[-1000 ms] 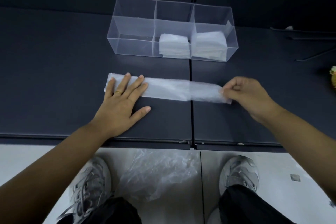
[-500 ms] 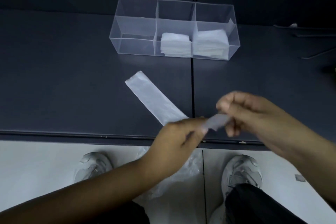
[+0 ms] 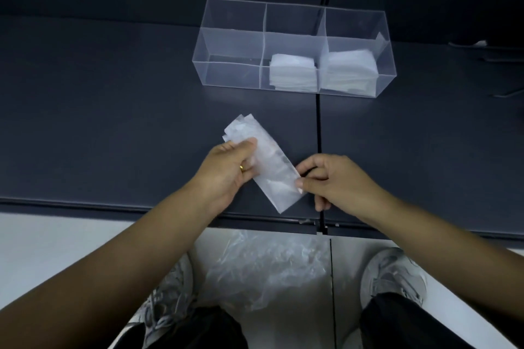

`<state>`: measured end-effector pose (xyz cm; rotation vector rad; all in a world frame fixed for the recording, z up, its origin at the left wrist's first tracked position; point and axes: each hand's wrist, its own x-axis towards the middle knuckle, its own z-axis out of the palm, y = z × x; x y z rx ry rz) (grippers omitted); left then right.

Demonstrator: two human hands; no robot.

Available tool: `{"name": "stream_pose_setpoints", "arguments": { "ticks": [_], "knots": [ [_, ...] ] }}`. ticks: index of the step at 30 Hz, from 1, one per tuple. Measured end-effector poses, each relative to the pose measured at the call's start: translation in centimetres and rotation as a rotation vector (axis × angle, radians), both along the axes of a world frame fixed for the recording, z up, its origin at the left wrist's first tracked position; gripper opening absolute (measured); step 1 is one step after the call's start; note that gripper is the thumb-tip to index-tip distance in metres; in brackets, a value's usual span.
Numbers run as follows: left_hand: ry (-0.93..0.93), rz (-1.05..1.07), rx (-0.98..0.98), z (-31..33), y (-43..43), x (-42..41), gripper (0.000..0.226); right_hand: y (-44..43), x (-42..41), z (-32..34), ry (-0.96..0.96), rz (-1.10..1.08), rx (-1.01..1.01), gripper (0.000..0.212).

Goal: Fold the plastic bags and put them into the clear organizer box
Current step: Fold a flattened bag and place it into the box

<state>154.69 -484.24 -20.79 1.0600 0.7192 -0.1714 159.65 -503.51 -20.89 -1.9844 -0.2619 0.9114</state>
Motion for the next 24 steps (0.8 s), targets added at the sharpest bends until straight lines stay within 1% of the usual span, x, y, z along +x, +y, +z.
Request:
{"name": "stream_pose_setpoints", "arguments": {
  "ticks": [2, 3, 7, 8, 9, 10, 11, 12, 13, 14, 15, 16, 17, 19, 20, 21, 24],
  "knots": [
    [0.065, 0.045, 0.127, -0.6, 1.2, 0.7, 0.011, 0.2, -0.2, -0.4, -0.027, -0.044, -0.015, 0.008],
    [0.07, 0.051, 0.194, -0.6, 1.7, 1.2, 0.011, 0.2, -0.2, -0.5, -0.028, -0.062, -0.017, 0.009],
    [-0.006, 0.147, 0.445, -0.4, 3.3, 2.0, 0.02, 0.1, -0.2, -0.7, -0.004, -0.08, -0.024, 0.01],
    [-0.068, 0.163, 0.593, -0.4, 3.5, 1.6, 0.021, 0.1, -0.2, -0.6, 0.007, -0.083, -0.025, 0.011],
    [-0.163, 0.143, 0.817, -0.1, 3.4, 0.9, 0.023, 0.1, -0.1, -0.6, 0.017, -0.086, -0.027, 0.011],
    [-0.294, 0.071, 1.068, 0.1, 2.9, -0.1, 0.025, 0.2, -0.1, -0.4, 0.027, -0.09, -0.028, 0.012],
    [-0.447, -0.047, 1.283, 0.2, 1.8, -1.2, 0.027, 0.2, 0.0, -0.4, 0.039, -0.093, -0.027, 0.012],
    [-0.586, -0.21, 1.403, 0.0, 0.5, -2.5, 0.031, 0.3, 0.0, -0.3, 0.049, -0.095, -0.026, 0.012],
    [-0.674, -0.397, 1.442, -0.4, -0.9, -3.7, 0.036, 0.4, 0.0, -0.1, 0.056, -0.095, -0.023, 0.012],
    [-0.696, -0.571, 1.457, -0.9, -2.1, -4.7, 0.046, 0.5, 0.1, 0.0, 0.063, -0.094, -0.02, 0.012],
    [-0.666, -0.717, 1.46, -1.3, -2.9, -5.6, 0.059, 0.5, 0.1, 0.2, 0.077, -0.097, -0.016, 0.014],
    [-0.619, -0.82, 1.47, -1.9, -3.3, -6.2, 0.07, 0.6, 0.1, 0.5, 0.101, -0.107, -0.012, 0.015],
    [-0.584, -0.869, 1.478, -2.4, -3.4, -6.5, 0.078, 0.5, 0.2, 0.7, 0.137, -0.121, -0.01, 0.016],
    [-0.565, -0.865, 1.471, -2.8, -3.0, -6.7, 0.082, 0.3, 0.2, 1.2, 0.229, -0.148, -0.013, 0.014],
    [-0.574, -0.829, 1.458, -2.8, -2.9, -6.7, 0.079, 0.1, 0.2, 1.4, 0.277, -0.163, -0.008, 0.013],
    [-0.59, -0.777, 1.436, -2.8, -2.9, -6.8, 0.072, -0.1, 0.2, 1.7, 0.324, -0.18, 0.01, 0.012],
    [-0.616, -0.607, 1.309, -2.7, -2.5, -6.6, 0.043, -0.6, 0.2, 2.9, 0.435, -0.21, 0.129, 0.014]
  ]
}}
